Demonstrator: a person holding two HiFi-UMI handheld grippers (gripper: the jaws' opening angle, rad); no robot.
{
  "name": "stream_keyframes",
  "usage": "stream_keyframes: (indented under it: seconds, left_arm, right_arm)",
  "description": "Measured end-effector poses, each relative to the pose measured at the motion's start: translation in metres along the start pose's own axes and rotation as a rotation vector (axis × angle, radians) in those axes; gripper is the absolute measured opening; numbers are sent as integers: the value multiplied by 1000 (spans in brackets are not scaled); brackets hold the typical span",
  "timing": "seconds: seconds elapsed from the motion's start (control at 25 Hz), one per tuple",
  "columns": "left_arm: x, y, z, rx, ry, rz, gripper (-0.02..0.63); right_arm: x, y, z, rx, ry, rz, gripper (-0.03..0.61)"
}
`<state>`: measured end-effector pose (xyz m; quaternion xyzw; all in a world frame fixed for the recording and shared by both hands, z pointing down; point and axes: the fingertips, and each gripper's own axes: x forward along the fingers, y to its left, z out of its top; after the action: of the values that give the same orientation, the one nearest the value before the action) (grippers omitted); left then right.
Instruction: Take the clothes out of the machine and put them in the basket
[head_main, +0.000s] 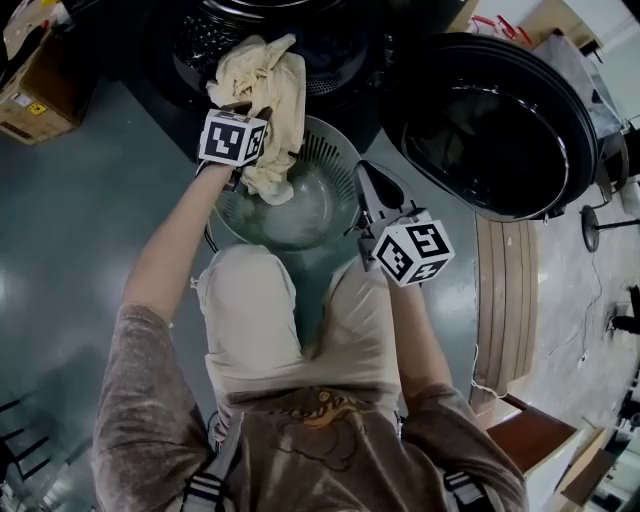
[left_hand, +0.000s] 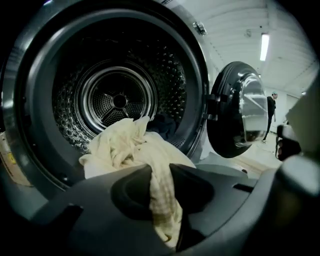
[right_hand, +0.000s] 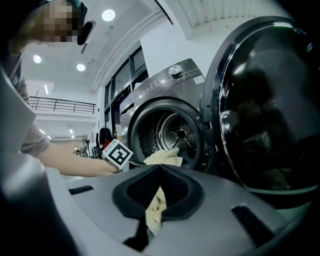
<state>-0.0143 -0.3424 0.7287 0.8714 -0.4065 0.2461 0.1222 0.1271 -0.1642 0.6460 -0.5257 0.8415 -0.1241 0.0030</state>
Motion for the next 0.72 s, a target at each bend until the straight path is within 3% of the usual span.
stream_keyframes:
  seconds: [0.44,0.72]
  left_arm:
    - [-88,-74,2,16,-14,-152,94]
    - [-117,-111,-22,108,39,-234,95]
  right_arm:
    - [0,17,4,-21,7,74,-3]
    - [4,25,4,-38,15,108,-3]
